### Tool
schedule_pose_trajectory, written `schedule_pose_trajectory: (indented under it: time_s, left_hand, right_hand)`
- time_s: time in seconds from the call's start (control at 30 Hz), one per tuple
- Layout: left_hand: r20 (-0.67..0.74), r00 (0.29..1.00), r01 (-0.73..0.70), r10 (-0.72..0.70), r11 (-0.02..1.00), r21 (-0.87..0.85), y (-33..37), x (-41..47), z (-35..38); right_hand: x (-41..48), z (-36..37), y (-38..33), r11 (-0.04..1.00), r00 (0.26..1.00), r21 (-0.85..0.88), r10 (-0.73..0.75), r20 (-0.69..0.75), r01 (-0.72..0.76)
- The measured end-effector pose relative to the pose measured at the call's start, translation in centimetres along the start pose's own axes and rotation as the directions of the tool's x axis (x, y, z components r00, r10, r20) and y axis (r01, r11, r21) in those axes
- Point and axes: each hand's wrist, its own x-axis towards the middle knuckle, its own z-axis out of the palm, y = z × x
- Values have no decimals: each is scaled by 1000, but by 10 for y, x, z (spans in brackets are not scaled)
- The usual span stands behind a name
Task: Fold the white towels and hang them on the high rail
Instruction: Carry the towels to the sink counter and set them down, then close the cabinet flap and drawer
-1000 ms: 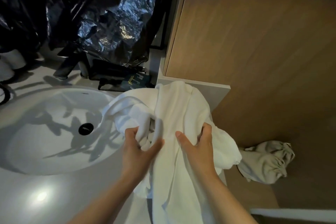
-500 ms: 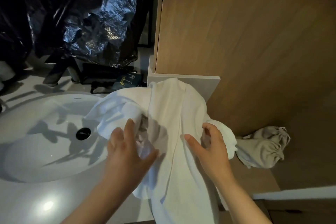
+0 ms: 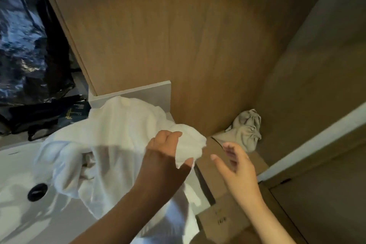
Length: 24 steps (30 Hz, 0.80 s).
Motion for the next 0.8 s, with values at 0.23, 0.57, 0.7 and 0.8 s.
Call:
schedule_pose_trajectory:
  time_s: [0.23, 0.57, 0.7, 0.8]
  left_hand:
    - [275, 960, -41, 61, 996, -78, 67, 22, 63]
    - [630, 739, -337, 237, 941, 41, 176, 11, 142]
    - [673, 674, -424, 304, 905, 16, 195, 7, 159]
    - [677, 635, -480, 372, 877, -31, 198, 10, 168]
  right_hand:
    - [-35, -91, 56, 989, 971, -87, 94, -218, -115]
    - [-119, -207, 128, 819, 916, -432, 264, -300, -378]
    - [-138, -232, 137, 770, 892, -464, 313, -325, -439]
    - [-148, -237, 140, 731, 861, -468, 347, -371, -496]
